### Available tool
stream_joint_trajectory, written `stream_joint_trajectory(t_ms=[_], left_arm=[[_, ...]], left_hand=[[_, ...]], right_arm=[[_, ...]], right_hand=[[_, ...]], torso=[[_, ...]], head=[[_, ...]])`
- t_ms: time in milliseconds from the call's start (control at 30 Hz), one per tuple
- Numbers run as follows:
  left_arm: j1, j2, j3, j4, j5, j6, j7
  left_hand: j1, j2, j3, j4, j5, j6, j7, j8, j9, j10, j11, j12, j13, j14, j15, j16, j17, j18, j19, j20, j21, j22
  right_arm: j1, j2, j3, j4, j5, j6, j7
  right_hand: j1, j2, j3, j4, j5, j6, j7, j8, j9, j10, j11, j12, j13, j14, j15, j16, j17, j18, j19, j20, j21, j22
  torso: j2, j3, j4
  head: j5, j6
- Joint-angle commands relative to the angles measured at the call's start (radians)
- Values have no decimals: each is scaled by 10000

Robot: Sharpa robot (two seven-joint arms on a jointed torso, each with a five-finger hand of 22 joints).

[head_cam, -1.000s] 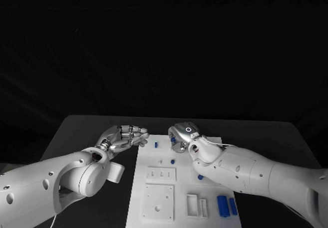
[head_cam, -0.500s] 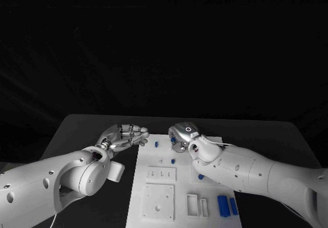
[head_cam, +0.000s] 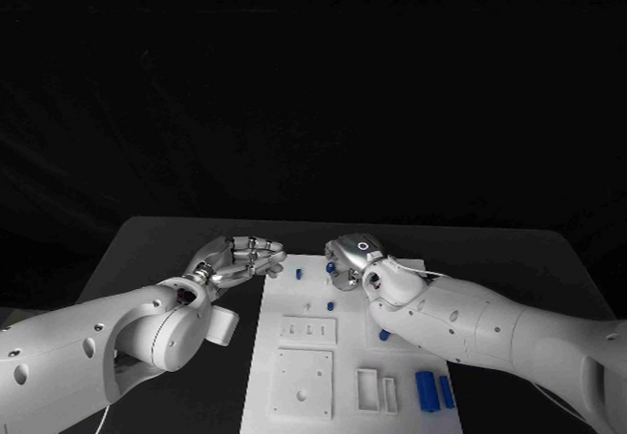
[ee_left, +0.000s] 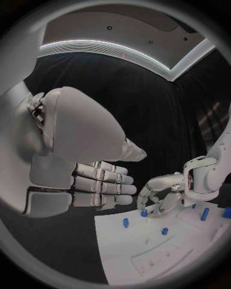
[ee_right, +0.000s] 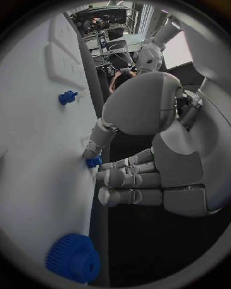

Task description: Assemble the parts on the task board

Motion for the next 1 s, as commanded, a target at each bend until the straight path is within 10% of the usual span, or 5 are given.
stream_joint_trajectory(t_ms=[33, 300, 433, 767, 1000], left_arm=[[20, 25, 10, -4, -37, 195, 42], [20, -33, 9, -11, -32, 190, 48], [23, -113, 9, 27, -31, 190, 68], [86, -253, 9, -88, -31, 191, 134], [83, -248, 6, -176, -31, 243, 130]], left_hand=[[87, -27, -50, 5, 50, -4, 88, -65, -10, -6, 97, -58, -17, 62, -2, -29, 9, 169, 17, -5, 38, 211], [61, -45, -72, 15, 4, -7, 94, -73, -18, -9, 106, -84, -24, 61, 4, -41, 15, 164, 10, 2, 39, 211], [60, -45, -74, 15, -2, -6, 94, -74, -19, -10, 107, -87, -24, 62, 4, -42, 16, 164, 10, 2, 40, 211], [78, -47, -73, 5, -17, 8, 88, -69, -19, 1, 103, -95, -25, 67, 2, -45, 21, 168, 9, -1, 43, 212], [84, -45, -72, 4, -20, 13, 85, -67, -19, 5, 100, -98, -25, 68, 1, -47, 23, 169, 8, -1, 44, 212]], right_arm=[[8, -23, -1, 83, 194, 25, 146], [178, -599, 32, 1029, 548, -245, 318], [279, -1260, 369, 1853, 747, -142, 324], [540, -2656, 590, 2881, 1438, 782, 609], [556, -3119, 617, 2820, 2230, 1784, 922]], right_hand=[[15, -138, -112, 38, 21, -148, 49, -88, -30, -253, 49, 0, -131, -17, 124, -66, -37, 848, -10, 60, -95, 32], [98, -161, -154, 81, 20, -130, 45, -66, -32, -237, 55, 57, -232, -24, 131, -50, -78, 848, 8, 70, -145, 9], [123, -182, -178, 117, 21, -70, 19, -27, -23, -26, -5, 141, -238, -33, 74, -40, -109, 848, 18, 74, -171, 3], [-55, -227, -853, 101, 64, -50, -192, -49, -76, 2047, -698, 1572, 1085, -15, -591, 176, -85, 848, 40, -43, -42, 170], [-252, -95, -1498, 54, 337, -17, -260, -348, -341, -554, -764, 8822, 8628, -150, -739, 876, 457, 848, 37, -164, 235, 230]], torso=[[12, 7, -10], [16, 19, -19], [17, 22, -45], [22, 82, -246], [40, 134, -326]], head=[[-4, 5], [11, 50], [-9, 114], [50, 235], [79, 253]])
